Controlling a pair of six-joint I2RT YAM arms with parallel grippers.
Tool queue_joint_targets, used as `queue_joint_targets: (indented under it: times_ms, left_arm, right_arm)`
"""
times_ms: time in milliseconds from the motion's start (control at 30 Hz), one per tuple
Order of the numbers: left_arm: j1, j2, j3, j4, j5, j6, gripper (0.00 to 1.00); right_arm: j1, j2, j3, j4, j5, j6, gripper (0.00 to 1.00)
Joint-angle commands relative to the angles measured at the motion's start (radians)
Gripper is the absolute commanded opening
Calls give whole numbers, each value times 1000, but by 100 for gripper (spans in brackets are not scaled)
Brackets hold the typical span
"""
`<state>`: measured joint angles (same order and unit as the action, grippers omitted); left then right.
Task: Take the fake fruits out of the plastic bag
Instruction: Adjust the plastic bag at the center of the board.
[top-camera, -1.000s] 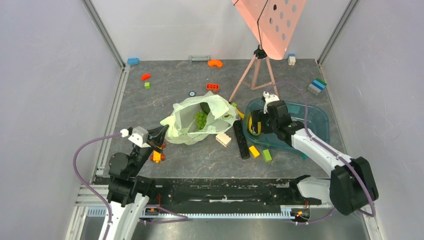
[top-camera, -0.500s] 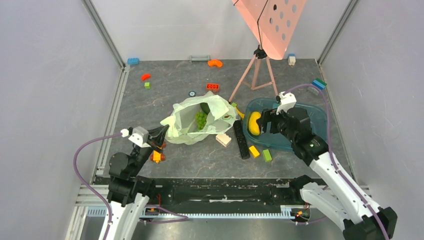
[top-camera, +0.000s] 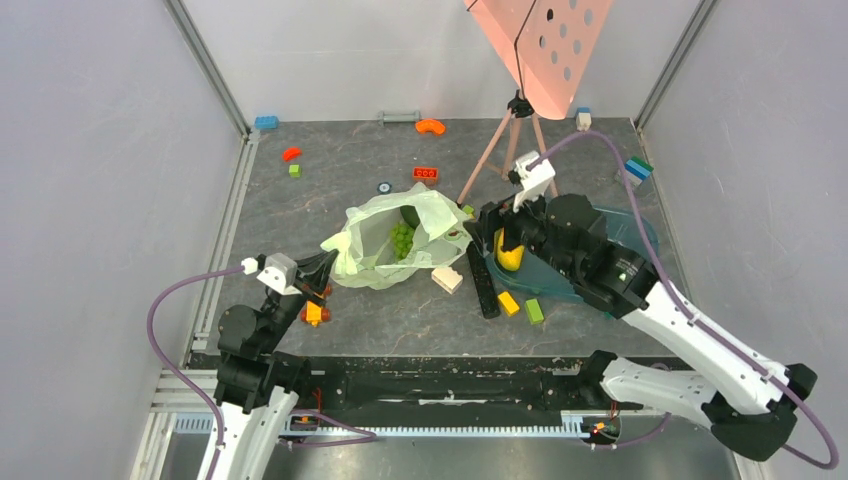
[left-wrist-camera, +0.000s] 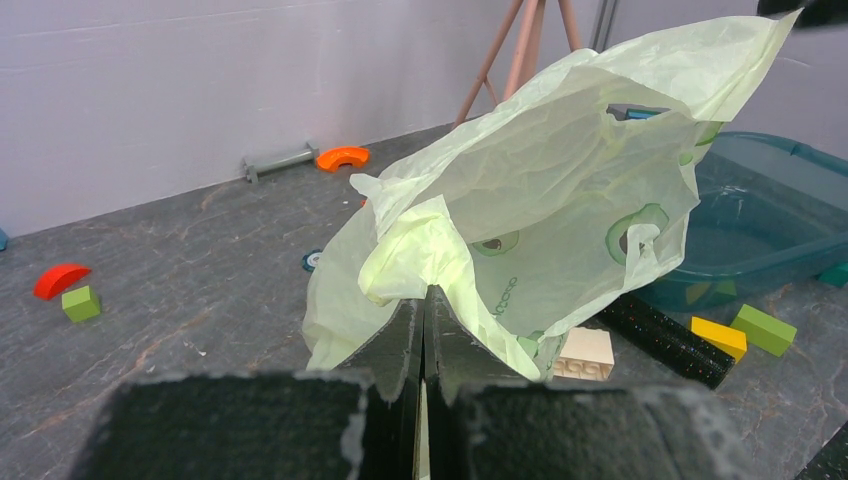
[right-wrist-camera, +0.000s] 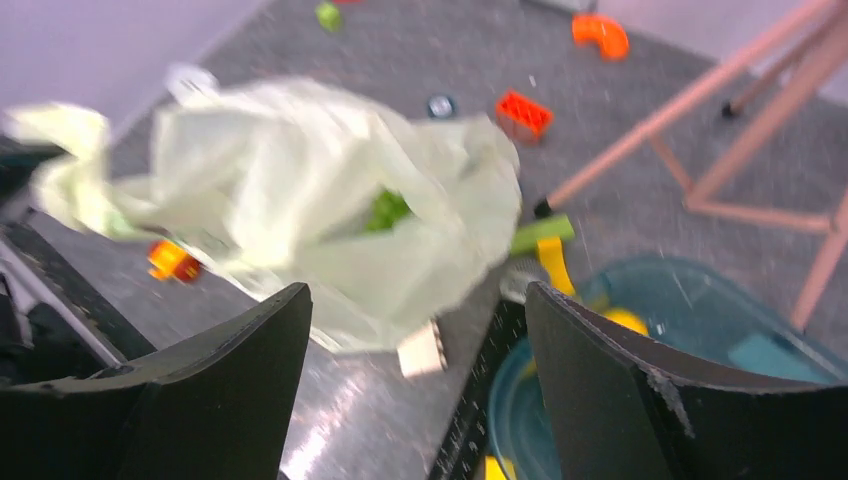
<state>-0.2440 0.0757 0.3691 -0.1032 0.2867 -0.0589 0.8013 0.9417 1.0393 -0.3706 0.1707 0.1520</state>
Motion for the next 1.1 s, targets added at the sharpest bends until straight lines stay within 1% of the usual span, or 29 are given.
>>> queue_joint_targets:
  times_ms: [0,133,200,300,400,533,767,933,1067]
  left_arm:
    - [-1,-8,-5,17,-7,24,2]
    - [-1,-10,-4,16,-8,27,2]
    - [-1,-14,-4,15,-10,27,2]
    - [-1,-17,-4,13,-12,26,2]
    - [-1,-21,-4,11,-15,26,2]
    - [-1,-20,-4,12,-12,26,2]
    - [-3,-21,-9,14,-1,29,2]
    - [-5,-19,-10,17,45,46,2]
    - [-6,-20,-12,15,85,57,2]
  right_arm:
    - [83,76,185,22,47,-32,80]
    - [205,173,291,33,59,-54,74]
    - [261,226,331,38,57,-64,68]
    - [335,298,367,47,35,-76,59]
    - [371,340,358,72,-3,-68,53]
    - [373,381,322,90,22,-23,51]
    - [362,544,368,76,19,18,50]
    - [275,630,371,122,-42,79,48]
    - [226,699,377,139,-94,90,46]
